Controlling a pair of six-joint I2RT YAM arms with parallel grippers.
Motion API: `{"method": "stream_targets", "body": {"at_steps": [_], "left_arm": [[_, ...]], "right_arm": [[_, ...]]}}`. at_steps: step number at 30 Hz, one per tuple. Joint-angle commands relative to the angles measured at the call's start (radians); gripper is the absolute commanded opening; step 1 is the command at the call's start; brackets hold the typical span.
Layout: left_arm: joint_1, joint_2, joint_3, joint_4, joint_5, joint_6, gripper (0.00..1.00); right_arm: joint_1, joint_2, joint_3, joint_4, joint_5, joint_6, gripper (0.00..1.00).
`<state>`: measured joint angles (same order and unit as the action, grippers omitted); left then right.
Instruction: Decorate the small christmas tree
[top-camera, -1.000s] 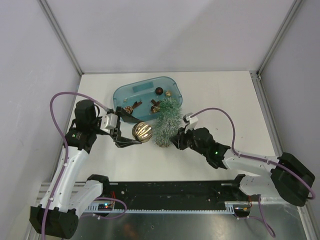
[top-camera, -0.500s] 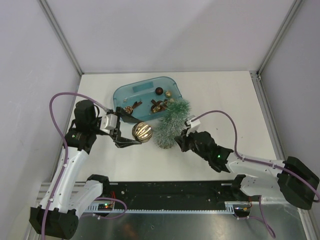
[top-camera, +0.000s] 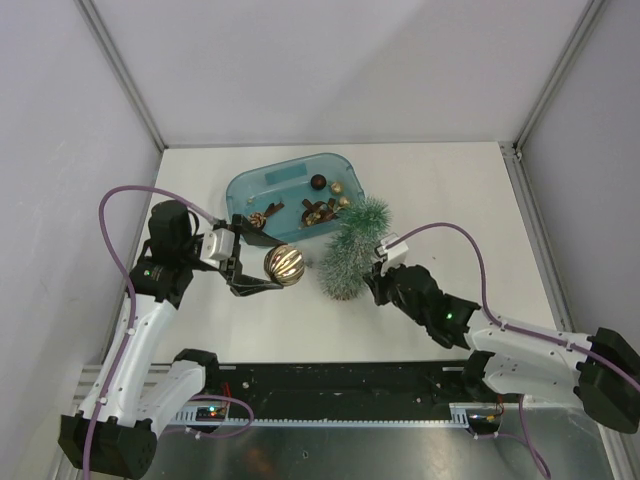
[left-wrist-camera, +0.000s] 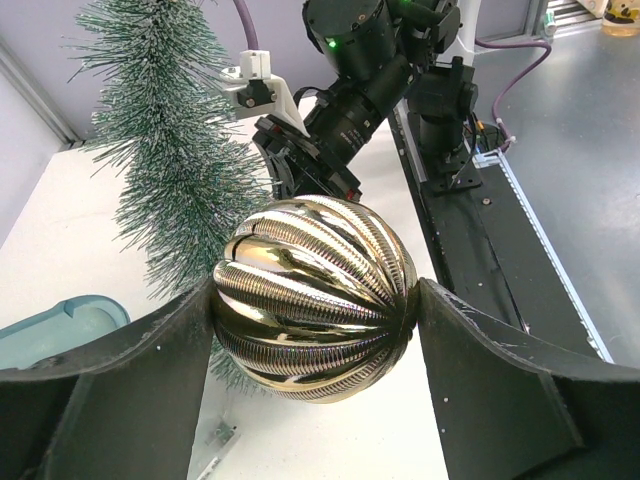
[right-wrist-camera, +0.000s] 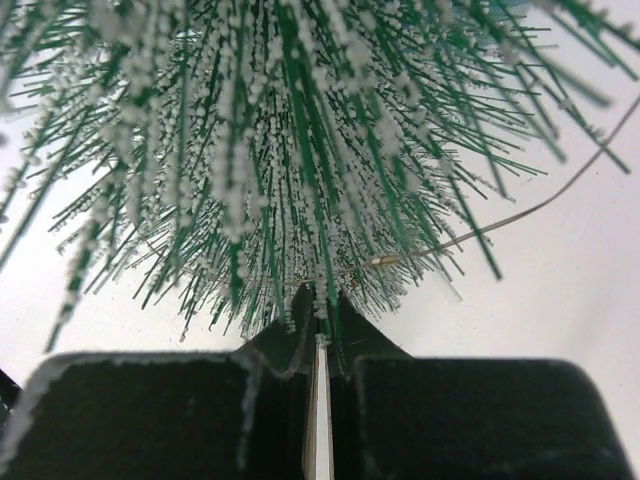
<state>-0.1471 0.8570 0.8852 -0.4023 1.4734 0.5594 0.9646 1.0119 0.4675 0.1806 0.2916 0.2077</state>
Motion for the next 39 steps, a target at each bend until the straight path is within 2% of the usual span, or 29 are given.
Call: {"method": "stream_targets", "body": {"at_steps": [1,2,8,11,22,33,39], "left_arm": [[0.008,-0.006,-0.003,0.014,0.09,0.046,0.63],[0.009,-0.003,-0.008,0.014,0.094,0.059,0.63],[0.006,0.049,0.005,0.012,0.049,0.225,0.63],[-0.006,0.1,0.036,0.021,0.029,0.309,0.63],[-0.063,0.249,0.136,0.13,0.011,0.367,0.63],[-0.104,0.328,0.146,0.268,-0.012,0.33,0.62],[-0.123,0.352,0.157,0.325,-0.026,0.278,0.61]], "right_arm": [[0.006,-0.045,0.004,-0.051,0.036,-0.005,0.03],[0.007,-0.051,0.005,-0.061,0.028,0.003,0.07],[0.008,-0.156,0.013,-0.131,0.004,0.087,0.46],[0.004,-0.218,0.017,-0.157,-0.017,0.121,0.55],[-0.047,-0.341,0.079,-0.246,-0.05,0.157,0.64],[-0.3,-0.397,0.114,-0.223,-0.202,0.187,0.64],[-0.34,-0.354,0.115,-0.136,-0.254,0.195,0.64]]}}
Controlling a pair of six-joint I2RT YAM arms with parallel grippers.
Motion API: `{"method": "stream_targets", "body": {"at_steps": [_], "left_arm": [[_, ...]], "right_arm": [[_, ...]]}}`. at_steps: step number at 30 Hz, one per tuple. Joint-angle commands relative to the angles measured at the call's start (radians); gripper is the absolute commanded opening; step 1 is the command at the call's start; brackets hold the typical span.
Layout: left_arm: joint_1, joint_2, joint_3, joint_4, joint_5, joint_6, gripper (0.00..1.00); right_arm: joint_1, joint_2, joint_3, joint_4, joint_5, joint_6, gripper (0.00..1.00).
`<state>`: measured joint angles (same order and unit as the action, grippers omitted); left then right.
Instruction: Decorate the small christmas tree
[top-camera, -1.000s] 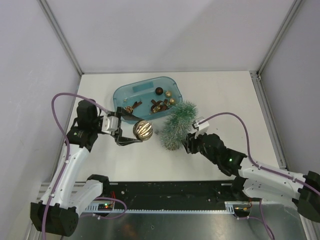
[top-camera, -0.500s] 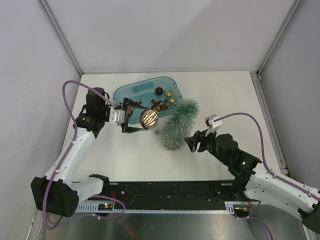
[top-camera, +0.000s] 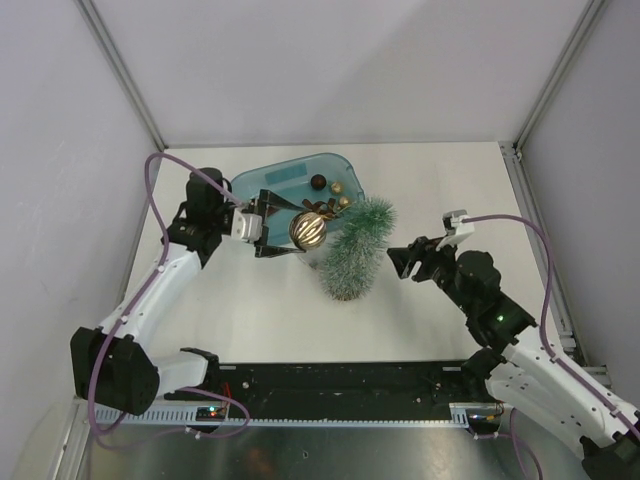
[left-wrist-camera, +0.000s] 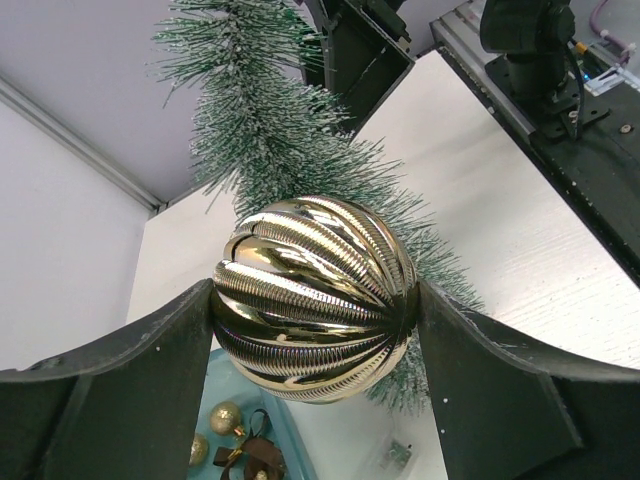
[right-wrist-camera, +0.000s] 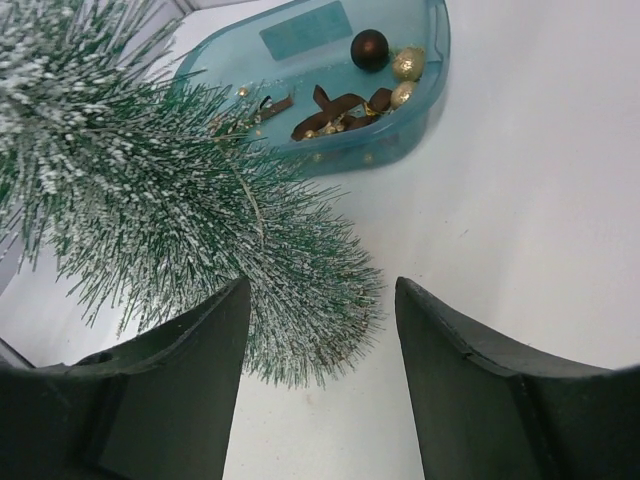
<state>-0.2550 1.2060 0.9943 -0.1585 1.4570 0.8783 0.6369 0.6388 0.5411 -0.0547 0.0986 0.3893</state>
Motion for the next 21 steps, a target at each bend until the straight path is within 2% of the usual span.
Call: {"method": "stream_targets", "body": {"at_steps": [1,6,16,21], "left_arm": [[-0.017,0.002,0.047,0.088,-0.011,-0.046,0.61],[-0.029,0.004,0.036,0.128,-0.021,-0.082,0.6],[-0.057,-0.005,-0.007,0.228,-0.008,-0.18,0.6],[-0.065,-0.021,-0.056,0.361,-0.026,-0.298,0.6]], "right_arm": [[-0.013,0.027,0.042,0.118,-0.069,0.014,0.64],[-0.016,0.044,0.054,0.145,-0.125,0.01,0.62],[-0.016,-0.046,0.07,0.01,-0.139,0.006,0.61],[-0.014,-0.061,0.096,-0.02,-0.137,-0.007,0.6]]}}
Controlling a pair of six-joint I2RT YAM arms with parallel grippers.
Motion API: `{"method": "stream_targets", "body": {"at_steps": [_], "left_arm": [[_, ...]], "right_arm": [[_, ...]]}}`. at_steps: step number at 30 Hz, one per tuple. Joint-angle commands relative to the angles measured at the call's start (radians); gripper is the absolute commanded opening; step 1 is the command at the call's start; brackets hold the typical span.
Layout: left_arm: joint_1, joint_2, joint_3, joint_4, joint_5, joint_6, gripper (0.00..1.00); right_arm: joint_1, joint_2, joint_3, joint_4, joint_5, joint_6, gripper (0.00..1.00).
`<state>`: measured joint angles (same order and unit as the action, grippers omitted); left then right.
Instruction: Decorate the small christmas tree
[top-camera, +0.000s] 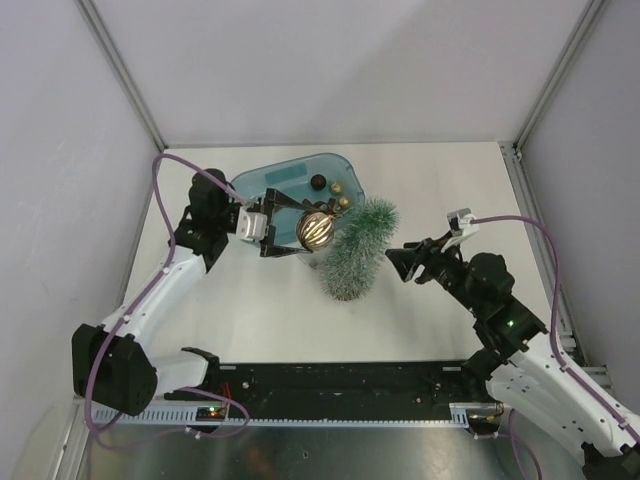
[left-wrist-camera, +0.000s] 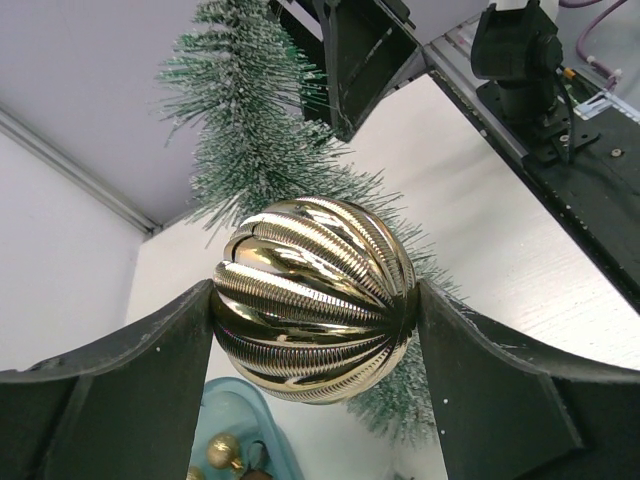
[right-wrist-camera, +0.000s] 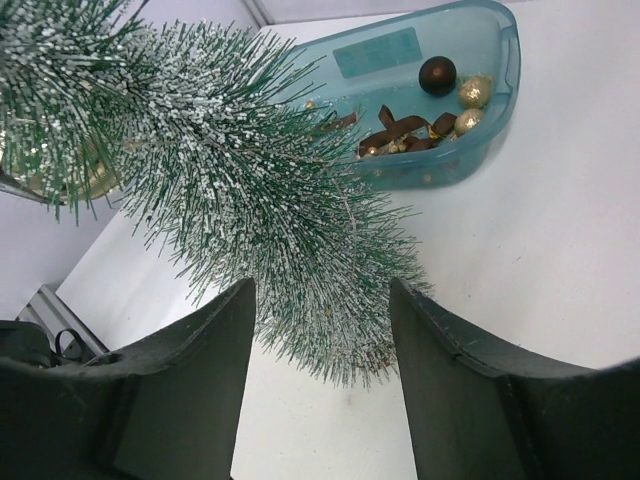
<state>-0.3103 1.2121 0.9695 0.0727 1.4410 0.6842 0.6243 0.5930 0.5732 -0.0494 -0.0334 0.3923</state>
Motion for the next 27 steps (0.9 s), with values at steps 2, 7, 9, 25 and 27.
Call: {"method": "stream_targets", "body": {"at_steps": [2,7,9,25,27], "left_arm": [[-0.01,-0.031,-0.041,0.149,-0.015,-0.117,0.6],[-0.012,-0.041,-0.052,0.16,-0.014,-0.137,0.6],[-0.013,-0.043,-0.055,0.16,-0.015,-0.141,0.6],[-0.012,-0.056,-0.084,0.16,-0.017,-0.161,0.62],[-0.015,-0.057,-0.088,0.16,-0.017,-0.162,0.62]], "right_arm": [[-0.002,-0.023,0.083,-0.042,0.007,-0.023,0.6],[-0.002,-0.033,0.113,-0.031,0.026,-0.044,0.6],[-0.002,-0.014,0.118,0.0,0.013,-0.043,0.6],[0.028,0.126,0.137,0.205,-0.053,-0.041,0.59],[0.03,0.125,0.138,0.2,-0.05,-0.043,0.59]]}}
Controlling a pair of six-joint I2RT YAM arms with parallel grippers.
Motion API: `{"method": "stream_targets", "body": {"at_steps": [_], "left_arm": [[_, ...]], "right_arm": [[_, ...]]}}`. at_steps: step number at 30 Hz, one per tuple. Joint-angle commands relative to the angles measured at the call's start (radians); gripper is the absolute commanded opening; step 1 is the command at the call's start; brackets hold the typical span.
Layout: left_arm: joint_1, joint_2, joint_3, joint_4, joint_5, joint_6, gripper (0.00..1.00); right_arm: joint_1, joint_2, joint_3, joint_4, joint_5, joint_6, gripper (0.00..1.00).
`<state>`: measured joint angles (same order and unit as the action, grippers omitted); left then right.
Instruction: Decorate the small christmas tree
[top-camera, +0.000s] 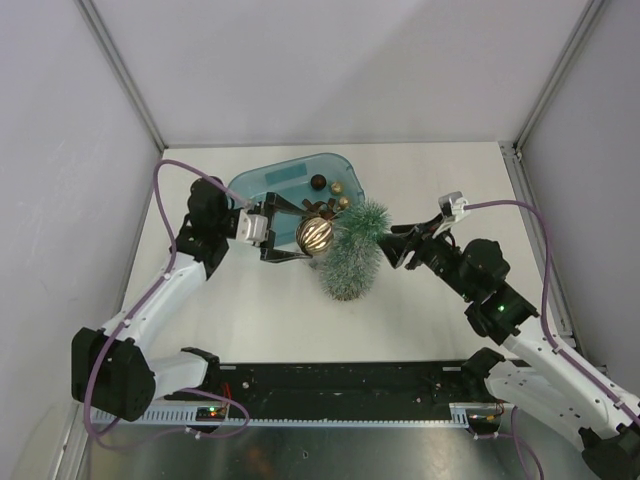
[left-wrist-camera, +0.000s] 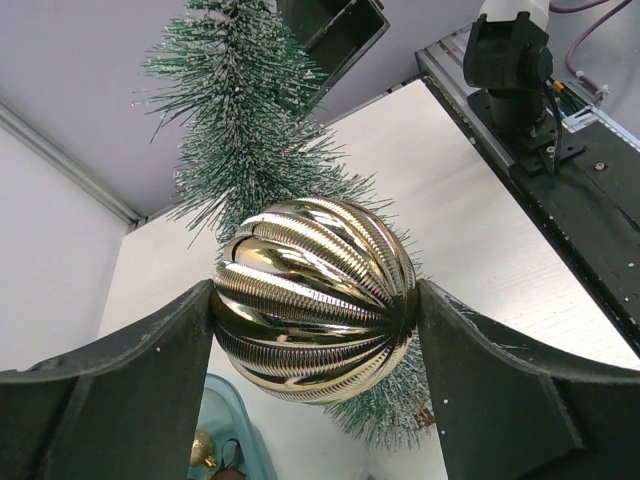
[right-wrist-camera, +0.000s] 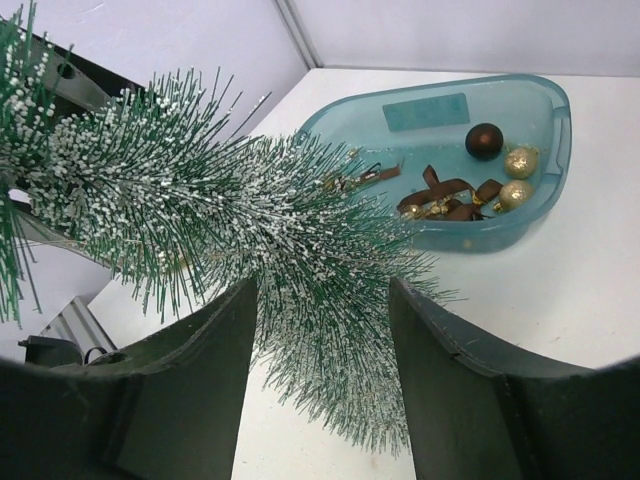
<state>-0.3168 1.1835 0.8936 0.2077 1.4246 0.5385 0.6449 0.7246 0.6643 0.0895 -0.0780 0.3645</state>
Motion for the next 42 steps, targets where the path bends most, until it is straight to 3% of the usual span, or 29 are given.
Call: {"method": "stream_targets", "body": {"at_steps": [1,42], "left_arm": [[-0.011,-0.029,-0.013,0.025,-0.001,-0.017,0.62],[-0.031,-0.056,-0.001,0.029,0.002,-0.039,0.62]], "right_arm": [[0.01,-0.007,0.047,0.06,-0.004,-0.016,0.59],[0.021,0.018,0.047,0.065,-0.004,-0.028,0.58]]}}
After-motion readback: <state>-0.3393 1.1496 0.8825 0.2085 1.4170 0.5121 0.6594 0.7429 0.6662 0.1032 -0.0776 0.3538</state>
